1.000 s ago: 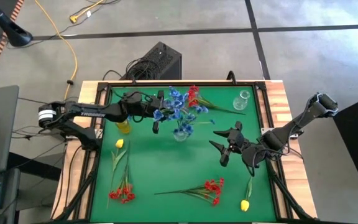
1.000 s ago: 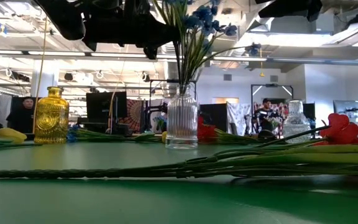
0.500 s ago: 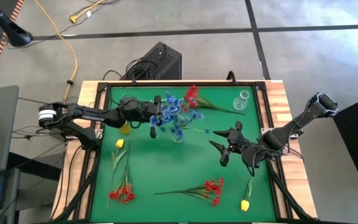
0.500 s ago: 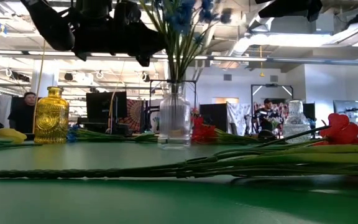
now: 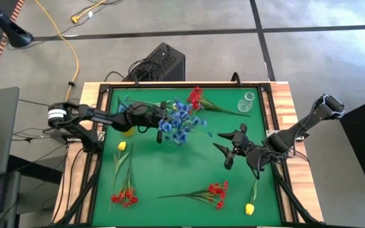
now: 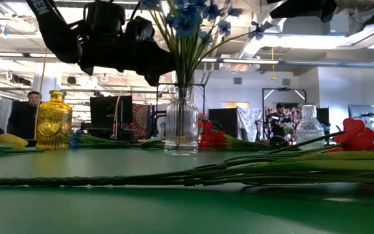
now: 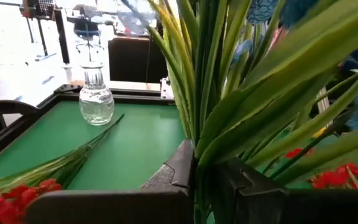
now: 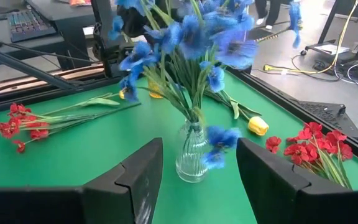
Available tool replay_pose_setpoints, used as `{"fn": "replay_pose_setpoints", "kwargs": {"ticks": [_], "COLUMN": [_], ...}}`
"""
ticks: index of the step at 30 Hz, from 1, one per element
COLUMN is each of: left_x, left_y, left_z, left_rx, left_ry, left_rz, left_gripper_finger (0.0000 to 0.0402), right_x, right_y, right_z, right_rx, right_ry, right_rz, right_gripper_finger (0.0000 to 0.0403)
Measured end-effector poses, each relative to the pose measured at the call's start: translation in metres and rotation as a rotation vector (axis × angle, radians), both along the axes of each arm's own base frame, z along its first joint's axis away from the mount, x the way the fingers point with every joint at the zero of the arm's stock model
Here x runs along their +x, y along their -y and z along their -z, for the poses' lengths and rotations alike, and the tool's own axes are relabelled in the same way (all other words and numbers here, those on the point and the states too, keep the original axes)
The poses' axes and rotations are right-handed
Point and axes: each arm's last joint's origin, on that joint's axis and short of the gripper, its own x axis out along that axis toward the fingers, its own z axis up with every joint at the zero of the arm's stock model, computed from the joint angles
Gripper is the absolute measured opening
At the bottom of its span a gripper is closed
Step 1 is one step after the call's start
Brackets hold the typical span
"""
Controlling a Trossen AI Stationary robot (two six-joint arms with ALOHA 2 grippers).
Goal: Sort flowers into vase by color
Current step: Put the bottom blue flowers into the bottom transparent vase
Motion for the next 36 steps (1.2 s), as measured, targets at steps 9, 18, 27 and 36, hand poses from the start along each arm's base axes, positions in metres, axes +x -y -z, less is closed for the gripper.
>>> {"fn": "replay_pose_setpoints", "kwargs": {"ticks": [9,18,27,36], "left_x": [0.000,-0.001,-0.004,-0.001], "left_y": [0.001,0.002,-0.004,-0.019], "left_z": [0.001,0.002,0.005,-0.002], "left_rx": [-0.030,-0.028,-0.031,-0.075], "left_ry": [-0.014,-0.023,-0.058,-0.106], "left_rz": [0.020,0.058,0.129,0.218], "left_gripper_finger": [0.0034,0.0122,0.0163,0.0177], "right_x": [0.000,0.000,0.000,0.000], "right_y": [0.000,0.000,0.000,0.000], "right_z": [0.000,0.000,0.000,0.000], "right_rx": [-0.004,-0.005,-0.005,-0.005], "right_ry": [-0.005,-0.006,-0.005,-0.006], "right_rz": [-0.001,-0.001,-0.001,-0.002], "right_gripper_finger": [0.0230,0.0230,0.0230,0.0230]}}
